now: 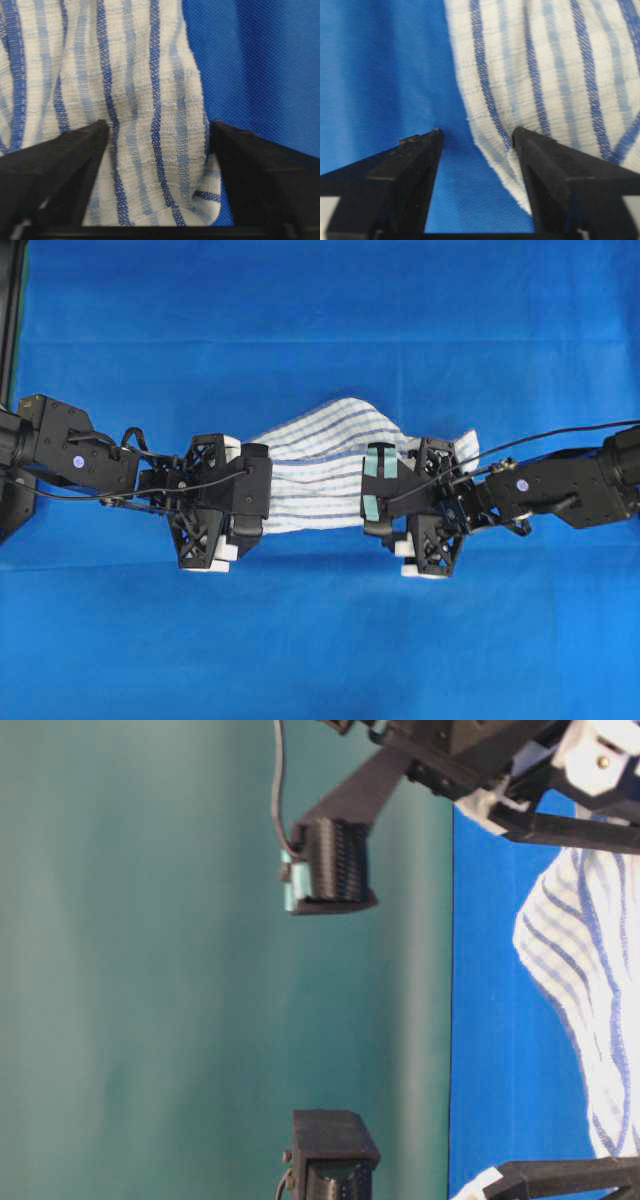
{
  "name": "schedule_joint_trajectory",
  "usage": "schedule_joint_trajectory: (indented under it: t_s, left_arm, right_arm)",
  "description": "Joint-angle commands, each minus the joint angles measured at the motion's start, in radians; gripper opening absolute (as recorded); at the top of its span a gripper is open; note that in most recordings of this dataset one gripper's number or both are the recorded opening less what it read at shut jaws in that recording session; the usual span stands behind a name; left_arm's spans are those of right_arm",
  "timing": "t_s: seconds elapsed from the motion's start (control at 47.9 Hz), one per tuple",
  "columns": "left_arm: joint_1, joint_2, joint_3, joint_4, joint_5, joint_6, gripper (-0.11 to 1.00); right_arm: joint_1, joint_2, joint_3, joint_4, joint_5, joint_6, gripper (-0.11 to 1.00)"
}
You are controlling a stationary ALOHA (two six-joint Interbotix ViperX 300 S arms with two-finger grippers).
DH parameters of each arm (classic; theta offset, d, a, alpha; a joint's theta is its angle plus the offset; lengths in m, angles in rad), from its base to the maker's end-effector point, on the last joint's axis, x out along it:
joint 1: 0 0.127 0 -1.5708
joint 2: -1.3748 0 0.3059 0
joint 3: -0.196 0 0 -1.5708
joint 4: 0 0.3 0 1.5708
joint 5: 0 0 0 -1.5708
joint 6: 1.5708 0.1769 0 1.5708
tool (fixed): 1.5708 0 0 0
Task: Lift the towel with both arms.
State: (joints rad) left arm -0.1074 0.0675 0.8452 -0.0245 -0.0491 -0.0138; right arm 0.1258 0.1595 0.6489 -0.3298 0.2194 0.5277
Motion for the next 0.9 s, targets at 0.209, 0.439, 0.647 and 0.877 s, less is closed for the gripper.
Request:
schedule_joint_trajectory:
  t_s: [0.209,0.439,0.647,0.877]
  left_arm:
    - [-0.002,-0.012,-0.002,-0.002,0.018,-0.002,0.09]
    - [0.0,-0.038,-0.017,-0.002,0.064,-0.002,0.07]
    - [0.014,-0.192,-0.08,-0.002,0.258,-0.003,0.07]
    - [0.041,-0.383,-0.184,-0.002,0.486,-0.002,0.07]
  right_arm:
    - [-0.023,-0.015,-0.008,-0.006,-0.018,-0.002,0.12]
    - [-0.023,-0.028,-0.011,-0.005,-0.017,-0.002,0.02]
    - [-0.023,-0.156,-0.034,-0.002,0.051,-0.009,0.02]
    - [-0.023,-0.368,-0.115,-0.009,0.261,-0.025,0.02]
